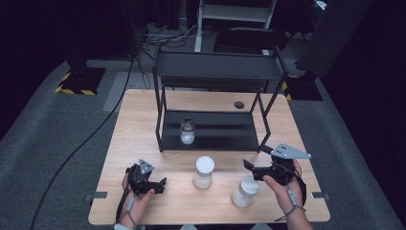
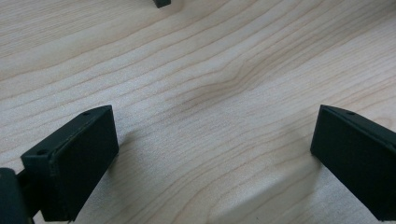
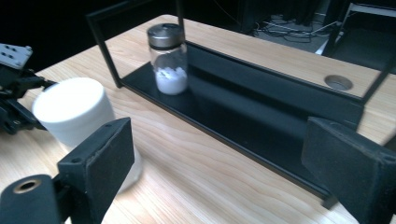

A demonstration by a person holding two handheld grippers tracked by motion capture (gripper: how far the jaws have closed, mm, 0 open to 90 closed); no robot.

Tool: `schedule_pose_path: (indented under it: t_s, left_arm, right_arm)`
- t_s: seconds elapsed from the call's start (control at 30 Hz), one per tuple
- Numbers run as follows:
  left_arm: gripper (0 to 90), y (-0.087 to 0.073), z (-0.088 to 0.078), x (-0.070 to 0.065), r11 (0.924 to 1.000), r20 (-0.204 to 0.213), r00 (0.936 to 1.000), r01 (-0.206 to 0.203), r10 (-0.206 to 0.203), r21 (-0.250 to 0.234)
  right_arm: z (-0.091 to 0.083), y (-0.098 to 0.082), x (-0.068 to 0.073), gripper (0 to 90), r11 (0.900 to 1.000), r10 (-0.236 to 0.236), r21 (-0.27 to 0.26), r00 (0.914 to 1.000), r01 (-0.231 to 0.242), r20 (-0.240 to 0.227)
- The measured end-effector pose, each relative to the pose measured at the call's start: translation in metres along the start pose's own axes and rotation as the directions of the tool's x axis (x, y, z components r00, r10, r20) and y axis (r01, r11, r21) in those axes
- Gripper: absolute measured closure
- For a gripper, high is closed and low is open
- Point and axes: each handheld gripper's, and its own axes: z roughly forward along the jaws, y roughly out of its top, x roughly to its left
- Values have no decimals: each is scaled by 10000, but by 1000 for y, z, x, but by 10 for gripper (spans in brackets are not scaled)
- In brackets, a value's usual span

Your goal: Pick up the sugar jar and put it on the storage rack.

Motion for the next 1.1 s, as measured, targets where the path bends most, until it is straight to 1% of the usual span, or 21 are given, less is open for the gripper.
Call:
schedule_pose_path:
  t_s: [0.17, 0.4, 0.5, 0.53, 0.9, 1.1]
  left_arm:
    - [3, 0, 0, 0, 10000, 0, 10000, 1, -1, -1]
    - [3, 0, 0, 0, 10000, 3, 10000, 2, -2, -1]
    - [2, 0, 0, 0, 10000, -1, 10000, -4, 4, 1]
    - [2, 0, 0, 0, 10000, -1, 10000, 0, 0, 0]
    - [0, 0, 0, 0, 10000, 5, 10000, -16, 16, 12]
    - [0, 0, 0, 0, 10000, 7, 10000, -31, 31, 21]
  right_arm:
    - [5, 11, 12, 93, 10000, 34, 21, 9998, -33, -196]
    - [13, 23, 28, 93, 9999, -66, 129, 9992, 71, -397]
    - [18, 25, 30, 88, 9999, 97, 64, 9974, -93, -707]
    - [19, 25, 32, 85, 9999, 140, 45, 9971, -137, -745]
    - [35, 37, 56, 75, 10000, 14, 79, 9963, -7, -858]
    - [45, 37, 69, 72, 10000, 39, 57, 9962, -34, -866]
